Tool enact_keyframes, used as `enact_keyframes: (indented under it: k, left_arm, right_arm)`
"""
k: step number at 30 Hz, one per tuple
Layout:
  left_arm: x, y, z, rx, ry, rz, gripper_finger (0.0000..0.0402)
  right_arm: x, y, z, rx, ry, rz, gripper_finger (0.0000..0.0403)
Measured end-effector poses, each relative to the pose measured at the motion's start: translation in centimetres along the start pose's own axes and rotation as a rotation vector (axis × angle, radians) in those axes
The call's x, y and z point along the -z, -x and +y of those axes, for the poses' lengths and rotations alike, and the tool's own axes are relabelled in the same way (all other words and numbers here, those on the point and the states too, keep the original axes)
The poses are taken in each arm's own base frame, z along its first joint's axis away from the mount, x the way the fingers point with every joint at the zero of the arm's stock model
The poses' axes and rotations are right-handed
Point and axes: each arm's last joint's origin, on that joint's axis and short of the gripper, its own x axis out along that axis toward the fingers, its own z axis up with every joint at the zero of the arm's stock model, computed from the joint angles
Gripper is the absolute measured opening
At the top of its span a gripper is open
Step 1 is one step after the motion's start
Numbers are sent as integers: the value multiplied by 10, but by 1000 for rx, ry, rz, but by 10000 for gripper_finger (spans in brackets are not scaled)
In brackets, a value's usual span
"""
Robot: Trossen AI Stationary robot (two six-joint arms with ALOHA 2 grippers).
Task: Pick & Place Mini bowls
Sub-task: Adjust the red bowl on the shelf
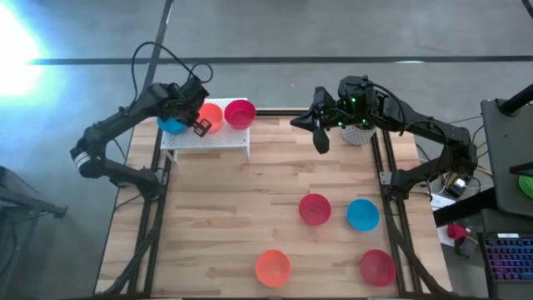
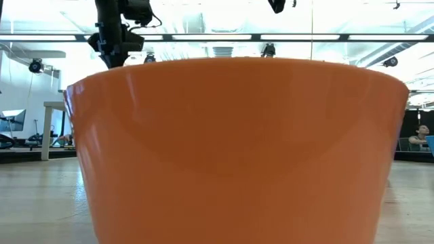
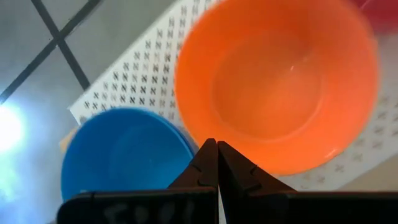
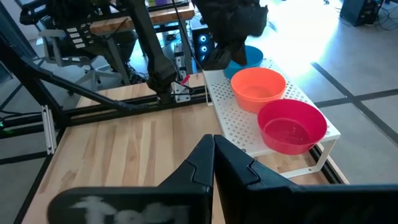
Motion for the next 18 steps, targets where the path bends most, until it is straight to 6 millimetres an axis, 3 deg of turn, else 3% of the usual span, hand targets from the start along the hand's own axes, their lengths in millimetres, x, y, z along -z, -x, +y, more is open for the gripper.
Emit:
enact_keyframes:
  k: [9,18]
  left_arm:
    - [-2,62,9,74,35,-228,0]
    - [32,104,11,185,31,-382,0]
  right_arm:
    - [2,-8,-5,36,-72,14,8]
    - [22,-54,-36,102,-230,134,8]
